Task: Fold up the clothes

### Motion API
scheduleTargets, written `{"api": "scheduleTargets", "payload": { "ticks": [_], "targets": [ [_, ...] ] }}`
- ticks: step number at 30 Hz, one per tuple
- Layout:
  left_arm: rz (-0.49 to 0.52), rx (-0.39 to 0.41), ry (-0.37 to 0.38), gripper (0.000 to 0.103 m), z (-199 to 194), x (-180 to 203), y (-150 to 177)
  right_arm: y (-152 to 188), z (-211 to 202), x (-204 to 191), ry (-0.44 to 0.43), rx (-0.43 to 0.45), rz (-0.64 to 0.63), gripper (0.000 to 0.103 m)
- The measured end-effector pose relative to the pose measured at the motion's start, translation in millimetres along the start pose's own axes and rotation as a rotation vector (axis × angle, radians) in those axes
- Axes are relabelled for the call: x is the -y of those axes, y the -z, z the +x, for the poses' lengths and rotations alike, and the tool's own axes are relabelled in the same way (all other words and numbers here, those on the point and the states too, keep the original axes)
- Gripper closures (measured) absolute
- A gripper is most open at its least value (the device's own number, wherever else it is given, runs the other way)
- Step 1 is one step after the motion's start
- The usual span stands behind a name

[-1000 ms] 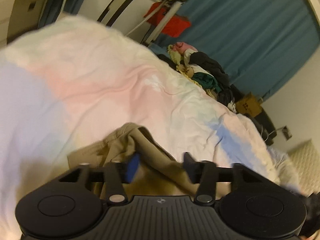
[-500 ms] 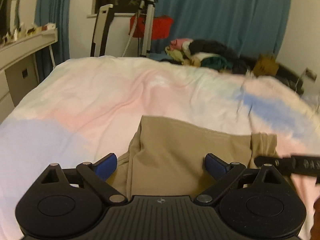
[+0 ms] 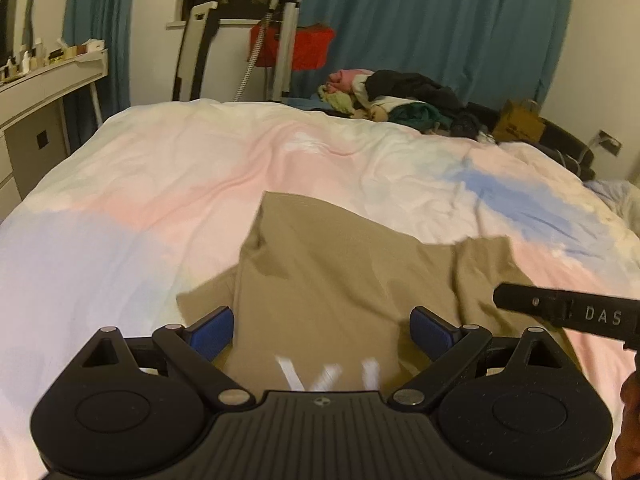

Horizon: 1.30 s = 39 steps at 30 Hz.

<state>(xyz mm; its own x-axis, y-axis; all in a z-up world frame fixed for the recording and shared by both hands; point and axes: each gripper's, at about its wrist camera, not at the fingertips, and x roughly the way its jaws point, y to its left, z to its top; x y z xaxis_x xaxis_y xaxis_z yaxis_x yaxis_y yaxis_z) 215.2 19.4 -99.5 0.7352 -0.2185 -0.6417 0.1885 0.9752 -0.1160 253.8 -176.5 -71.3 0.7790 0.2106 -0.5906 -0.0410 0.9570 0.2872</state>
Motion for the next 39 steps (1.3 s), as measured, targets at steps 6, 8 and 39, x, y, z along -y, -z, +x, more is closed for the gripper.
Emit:
{"api": "scheduleTargets", "payload": {
  "ticks": [6,8,39],
  "targets": [
    [0.017,-0.011,-0.003,0.008,-24.3,7.5,18.6,23.2,-35.0,5.3,0.03,0.002,0.007,0.067],
    [0.022,-0.014,-0.004,0.008,-32.4,10.0,24.8,27.9,-32.5,3.9,0.038,-0.019,-0.009,0.067],
    [-0.556,-0.168,0.653,0.001,-24.1,-20.0,25.0,102.8,-8.8,98.2,-0.242,-0.103,1.068,0.051]
  ]
}}
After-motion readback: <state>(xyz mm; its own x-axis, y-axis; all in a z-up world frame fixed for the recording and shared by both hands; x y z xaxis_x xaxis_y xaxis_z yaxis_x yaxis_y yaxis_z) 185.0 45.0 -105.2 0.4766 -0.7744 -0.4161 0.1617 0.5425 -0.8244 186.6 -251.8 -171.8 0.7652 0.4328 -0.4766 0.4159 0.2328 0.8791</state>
